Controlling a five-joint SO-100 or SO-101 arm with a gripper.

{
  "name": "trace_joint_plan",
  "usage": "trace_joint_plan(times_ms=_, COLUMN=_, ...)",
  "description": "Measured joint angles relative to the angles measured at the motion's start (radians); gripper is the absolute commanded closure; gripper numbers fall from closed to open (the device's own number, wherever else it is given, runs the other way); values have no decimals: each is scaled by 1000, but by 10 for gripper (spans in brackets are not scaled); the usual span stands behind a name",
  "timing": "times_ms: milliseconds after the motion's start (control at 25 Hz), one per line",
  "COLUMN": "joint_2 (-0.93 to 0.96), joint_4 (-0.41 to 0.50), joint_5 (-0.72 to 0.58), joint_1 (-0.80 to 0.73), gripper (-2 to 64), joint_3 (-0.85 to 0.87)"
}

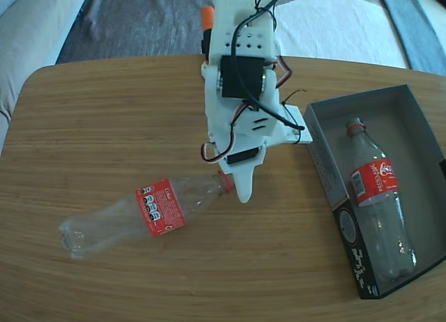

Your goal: Grasp the bottles and put them in the box.

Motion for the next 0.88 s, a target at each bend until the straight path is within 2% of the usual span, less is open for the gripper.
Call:
trace_joint_plan(times_ms=400, joint_2=-130, joint_4=-49, joint_5=-29, joint_1=31, gripper=173, joint_3=-71)
trace_joint_plan(times_ms=880, joint_2=-138, joint_4=-51, joint_5=-117, joint_1=72, gripper=173, joint_3=-29)
